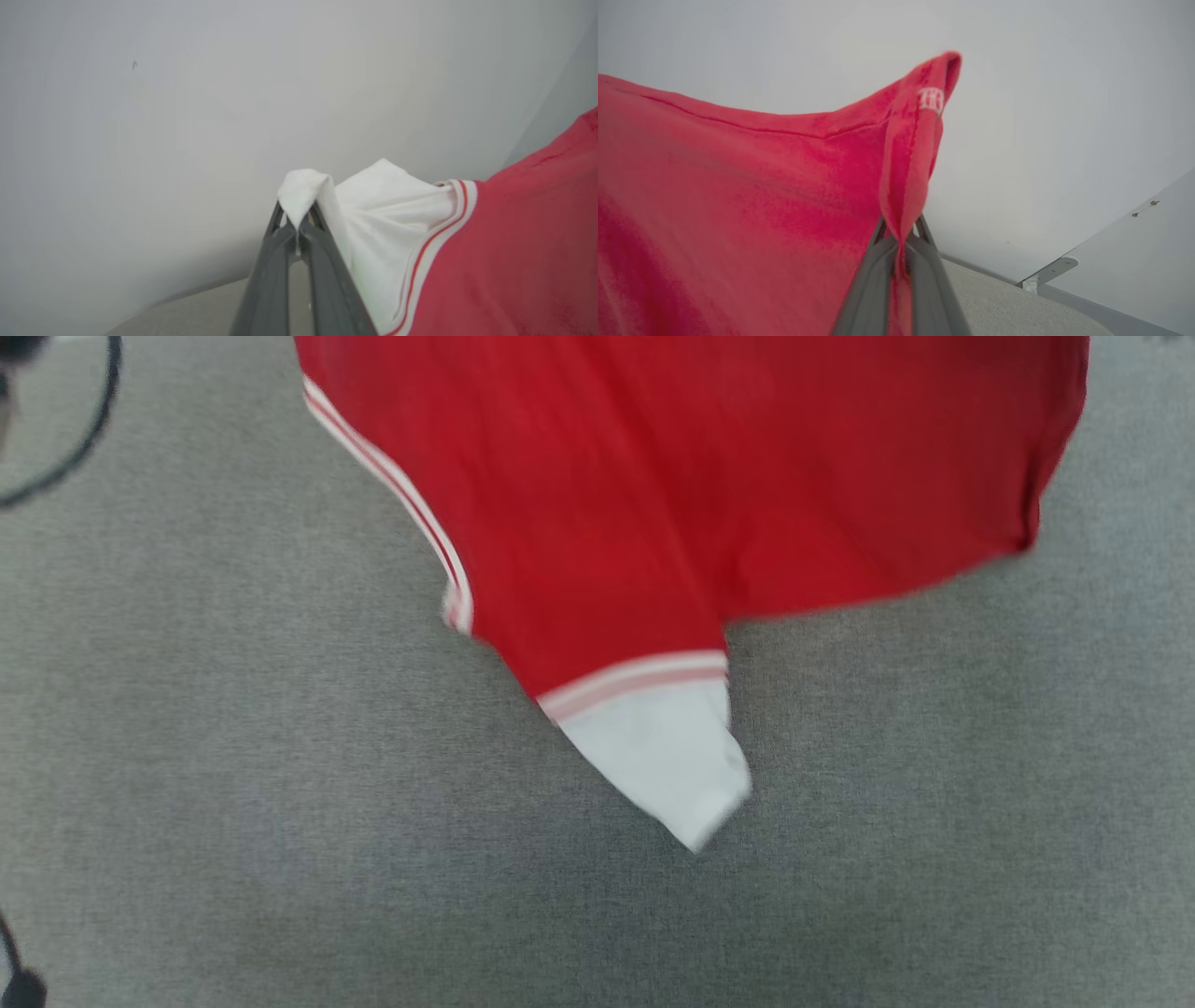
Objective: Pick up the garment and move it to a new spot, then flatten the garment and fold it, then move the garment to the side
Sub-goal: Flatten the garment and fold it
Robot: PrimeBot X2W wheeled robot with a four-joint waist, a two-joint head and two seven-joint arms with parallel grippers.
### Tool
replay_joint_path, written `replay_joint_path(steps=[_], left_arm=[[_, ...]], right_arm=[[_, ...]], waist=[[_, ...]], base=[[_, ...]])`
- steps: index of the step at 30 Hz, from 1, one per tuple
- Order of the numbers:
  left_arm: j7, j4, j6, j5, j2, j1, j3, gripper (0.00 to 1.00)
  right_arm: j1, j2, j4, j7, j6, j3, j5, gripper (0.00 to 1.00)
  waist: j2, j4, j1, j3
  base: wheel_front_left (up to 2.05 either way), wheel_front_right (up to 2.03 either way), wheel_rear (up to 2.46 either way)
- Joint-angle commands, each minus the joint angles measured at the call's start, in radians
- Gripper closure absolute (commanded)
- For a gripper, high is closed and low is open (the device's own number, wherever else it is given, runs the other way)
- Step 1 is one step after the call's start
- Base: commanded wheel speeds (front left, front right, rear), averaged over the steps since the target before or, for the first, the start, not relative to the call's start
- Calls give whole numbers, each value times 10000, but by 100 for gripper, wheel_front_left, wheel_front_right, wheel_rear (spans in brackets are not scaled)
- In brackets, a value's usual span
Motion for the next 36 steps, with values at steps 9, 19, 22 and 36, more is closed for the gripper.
replay_joint_path(steps=[9,19,22,36], left_arm=[[-2562,2142,86,1396,-777,-2470,159,100],[-5553,3534,-303,2314,-1417,-3586,335,100],[-5596,3889,-900,2266,-1529,-2968,105,100],[-1694,2522,-1288,-421,-1284,1240,-1587,100]], right_arm=[[-1892,1042,2215,-2752,-6,-500,-1893,100],[-2824,2045,4689,-6112,-6,-1181,-4022,100],[-2447,2259,5304,-5994,-6,-884,-4177,100],[358,2230,5135,-4235,-6,751,-1986,100]], waist=[[0,-244,0,788],[0,-117,0,1243],[0,14,0,1171],[0,564,0,335]], base=[[0,0,0],[0,0,0],[0,0,0],[0,0,0]])
